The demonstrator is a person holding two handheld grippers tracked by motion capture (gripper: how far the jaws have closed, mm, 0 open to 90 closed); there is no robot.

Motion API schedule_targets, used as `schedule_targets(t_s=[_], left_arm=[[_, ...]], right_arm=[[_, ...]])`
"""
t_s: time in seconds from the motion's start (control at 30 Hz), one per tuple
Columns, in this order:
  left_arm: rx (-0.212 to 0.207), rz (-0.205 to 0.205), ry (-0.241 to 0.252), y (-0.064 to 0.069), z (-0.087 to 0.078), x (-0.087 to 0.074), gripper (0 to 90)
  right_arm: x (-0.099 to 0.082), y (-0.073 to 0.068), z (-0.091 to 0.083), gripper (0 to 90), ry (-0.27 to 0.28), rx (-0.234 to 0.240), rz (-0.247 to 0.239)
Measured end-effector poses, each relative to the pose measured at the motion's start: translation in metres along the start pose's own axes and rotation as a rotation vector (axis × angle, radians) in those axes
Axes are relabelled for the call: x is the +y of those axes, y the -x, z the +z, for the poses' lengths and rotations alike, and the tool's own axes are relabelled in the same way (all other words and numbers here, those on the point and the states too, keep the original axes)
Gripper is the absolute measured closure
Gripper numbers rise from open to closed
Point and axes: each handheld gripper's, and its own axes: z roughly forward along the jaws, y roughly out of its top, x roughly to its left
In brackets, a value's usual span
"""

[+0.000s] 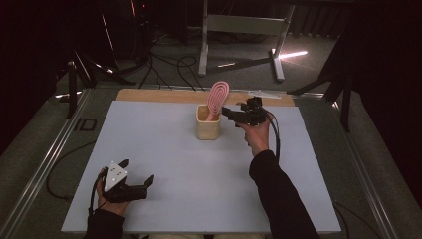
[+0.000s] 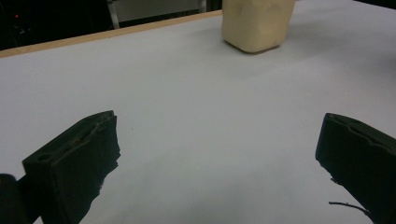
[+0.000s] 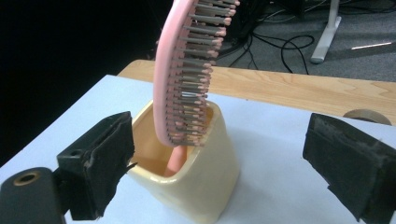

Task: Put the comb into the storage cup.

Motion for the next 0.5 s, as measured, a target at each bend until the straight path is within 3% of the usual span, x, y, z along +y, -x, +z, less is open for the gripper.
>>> schedule_targets(t_s=[0.2,0.5], left_arm=[[0.002,0.001,0.0,0.0,0.0,0.0,0.2],[0.003,-0.001,0.003,0.0,0.0,0.0,0.2]], right_arm=[[-0.005,0.0,-0.011,9.0,-0.035,-0.003,0.028],[-0.014,0.0,-0.027,9.1,-0.017,-0.019,0.018]])
